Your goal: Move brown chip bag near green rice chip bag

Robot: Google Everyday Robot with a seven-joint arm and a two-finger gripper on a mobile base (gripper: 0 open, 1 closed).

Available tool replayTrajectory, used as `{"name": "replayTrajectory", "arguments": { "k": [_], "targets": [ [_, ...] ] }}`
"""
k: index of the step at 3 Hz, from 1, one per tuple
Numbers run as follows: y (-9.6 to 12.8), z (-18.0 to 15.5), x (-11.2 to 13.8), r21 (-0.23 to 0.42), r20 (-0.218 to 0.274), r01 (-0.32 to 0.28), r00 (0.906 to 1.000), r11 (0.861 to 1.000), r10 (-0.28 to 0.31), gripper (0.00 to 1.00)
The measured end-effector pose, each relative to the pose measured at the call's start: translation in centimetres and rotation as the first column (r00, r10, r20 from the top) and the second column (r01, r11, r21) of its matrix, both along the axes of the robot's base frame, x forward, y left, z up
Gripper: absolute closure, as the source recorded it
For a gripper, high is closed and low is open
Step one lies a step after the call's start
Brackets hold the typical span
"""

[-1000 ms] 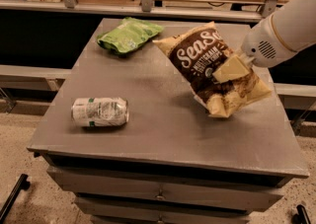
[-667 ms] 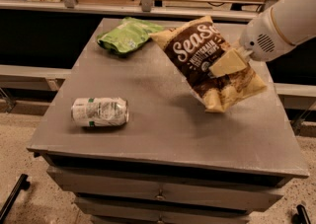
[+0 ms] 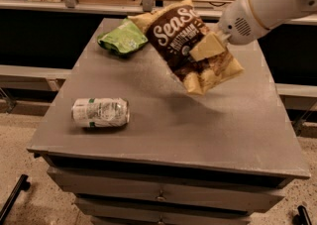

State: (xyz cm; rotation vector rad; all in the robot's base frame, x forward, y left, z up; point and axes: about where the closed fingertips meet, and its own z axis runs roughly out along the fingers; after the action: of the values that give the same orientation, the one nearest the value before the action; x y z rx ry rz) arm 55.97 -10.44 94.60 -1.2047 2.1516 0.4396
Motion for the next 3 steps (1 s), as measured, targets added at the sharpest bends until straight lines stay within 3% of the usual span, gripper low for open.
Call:
{"name": "replayTrajectory", "arguments": {
  "k": [2, 3],
  "targets": [
    [3.9, 0.9, 4.5, 0.008, 0.099, -0.052, 0.9938, 0.999, 0.051, 1.00],
    [5.1, 1.3, 7.7, 0.048, 0.167, -0.063, 0.9845, 0.997, 0.054, 1.00]
  ]
}}
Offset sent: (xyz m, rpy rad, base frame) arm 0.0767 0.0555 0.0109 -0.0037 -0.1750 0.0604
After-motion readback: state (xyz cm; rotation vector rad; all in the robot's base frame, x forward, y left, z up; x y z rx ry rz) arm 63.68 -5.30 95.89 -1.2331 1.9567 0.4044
